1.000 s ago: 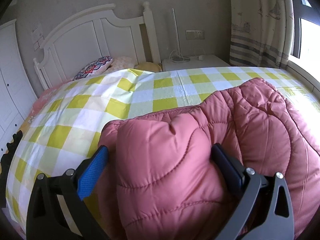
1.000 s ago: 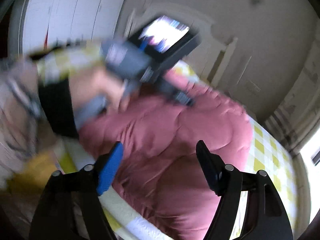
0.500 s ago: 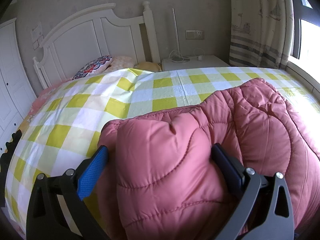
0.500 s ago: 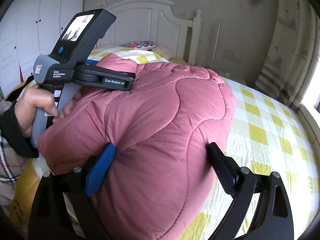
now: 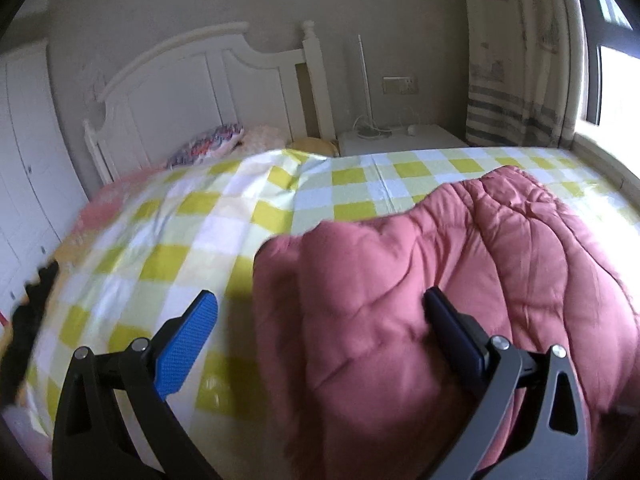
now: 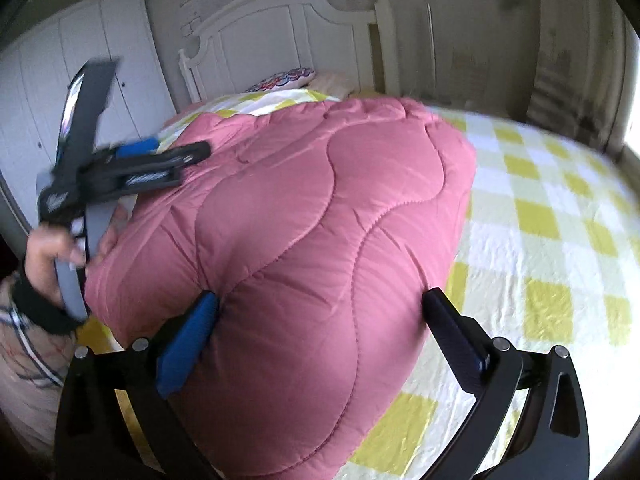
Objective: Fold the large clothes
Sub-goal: 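Lift and fold the grasped quilt edge over the jacket with both tools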
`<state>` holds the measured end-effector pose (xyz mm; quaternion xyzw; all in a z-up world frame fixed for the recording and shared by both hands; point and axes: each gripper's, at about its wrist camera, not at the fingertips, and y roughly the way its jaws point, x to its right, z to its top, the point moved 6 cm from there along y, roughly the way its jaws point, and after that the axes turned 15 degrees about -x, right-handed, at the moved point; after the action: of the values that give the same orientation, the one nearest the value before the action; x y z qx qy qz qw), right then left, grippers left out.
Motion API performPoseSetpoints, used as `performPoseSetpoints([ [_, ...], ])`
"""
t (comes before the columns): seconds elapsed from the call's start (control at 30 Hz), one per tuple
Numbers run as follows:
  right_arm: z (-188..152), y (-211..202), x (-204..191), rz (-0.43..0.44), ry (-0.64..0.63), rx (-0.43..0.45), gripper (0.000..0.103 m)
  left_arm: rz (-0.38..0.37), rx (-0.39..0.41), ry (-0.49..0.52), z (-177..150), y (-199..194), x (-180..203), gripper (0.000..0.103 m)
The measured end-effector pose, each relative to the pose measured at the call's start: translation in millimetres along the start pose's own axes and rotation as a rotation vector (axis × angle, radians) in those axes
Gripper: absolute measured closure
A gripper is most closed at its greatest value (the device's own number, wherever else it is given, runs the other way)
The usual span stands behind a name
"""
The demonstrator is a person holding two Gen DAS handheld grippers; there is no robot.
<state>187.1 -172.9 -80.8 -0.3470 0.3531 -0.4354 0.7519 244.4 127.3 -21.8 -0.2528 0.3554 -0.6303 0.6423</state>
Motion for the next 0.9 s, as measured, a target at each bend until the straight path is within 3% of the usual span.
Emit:
performPoseSetpoints([
  [0.07,-2,3,6,0.037,0.029,-0.016,0.004,-0.088,-0.022,-0.062,-11,-2,-13,0.002],
  [0.23,-4,6,16,0.115,0.080,-0.082,0.004,-0.405,-0.134,-0.222,-33,17,-43,0.002],
  [0.33,-6,2,28,0.216,0.156,-0.112,0.004,-0.549,-0.202,-0.282,-41,30,-48,0.002],
  [0.57,-14,22,39,0.407,0.278,-0.162,0.004,-0.664,-0.247,-0.313,-46,52,-39,0.002],
  [0.67,-17,34,35,0.494,0.307,-0.179,0.004,-0.752,-0.275,-0.349,-50,63,-38,0.002],
  [0.83,-17,32,24,0.474,0.248,-0.115,0.004,-0.817,-0.277,-0.339,-53,67,-35,0.002],
  [0.87,-17,29,21,0.456,0.223,-0.091,0.006,-0.836,-0.278,-0.335,-53,67,-32,0.006],
  [0.9,-14,27,20,0.431,0.207,-0.066,0.016,-0.864,-0.287,-0.333,-54,68,-27,0.011],
])
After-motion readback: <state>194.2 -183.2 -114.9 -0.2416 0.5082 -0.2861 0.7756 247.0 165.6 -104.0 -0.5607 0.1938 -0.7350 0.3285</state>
